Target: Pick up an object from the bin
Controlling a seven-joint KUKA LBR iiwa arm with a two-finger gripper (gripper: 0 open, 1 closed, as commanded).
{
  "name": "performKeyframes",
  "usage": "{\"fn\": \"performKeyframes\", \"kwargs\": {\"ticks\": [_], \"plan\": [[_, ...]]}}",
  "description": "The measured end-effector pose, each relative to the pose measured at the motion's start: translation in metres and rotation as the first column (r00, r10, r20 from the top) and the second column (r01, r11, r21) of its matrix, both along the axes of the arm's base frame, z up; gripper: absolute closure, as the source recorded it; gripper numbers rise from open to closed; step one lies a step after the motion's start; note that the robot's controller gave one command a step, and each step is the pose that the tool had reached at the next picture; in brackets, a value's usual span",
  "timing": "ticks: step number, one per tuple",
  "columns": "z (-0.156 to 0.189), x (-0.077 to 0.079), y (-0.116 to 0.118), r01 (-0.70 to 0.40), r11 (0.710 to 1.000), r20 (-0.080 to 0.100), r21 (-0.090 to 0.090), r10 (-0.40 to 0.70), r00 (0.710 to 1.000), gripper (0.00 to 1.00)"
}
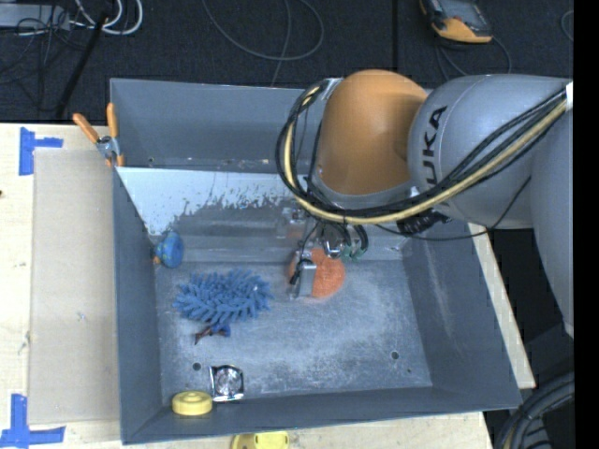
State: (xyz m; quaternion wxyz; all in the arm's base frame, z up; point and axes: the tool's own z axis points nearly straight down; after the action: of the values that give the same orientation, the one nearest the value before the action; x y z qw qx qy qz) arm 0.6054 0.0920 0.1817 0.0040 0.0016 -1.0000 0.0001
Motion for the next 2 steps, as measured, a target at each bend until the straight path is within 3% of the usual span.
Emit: {"fn": "performKeyframes", "kwargs": {"ticks": [1,2], "plan": [[0.005,0.002,0.000,0.002,1.000,0.008,0.001,-0.002,1.000,0.00],[-0.038,-0.002,0.023,-0.141,0.990,0.010,0.000,0.141,0.990,0.00]]}}
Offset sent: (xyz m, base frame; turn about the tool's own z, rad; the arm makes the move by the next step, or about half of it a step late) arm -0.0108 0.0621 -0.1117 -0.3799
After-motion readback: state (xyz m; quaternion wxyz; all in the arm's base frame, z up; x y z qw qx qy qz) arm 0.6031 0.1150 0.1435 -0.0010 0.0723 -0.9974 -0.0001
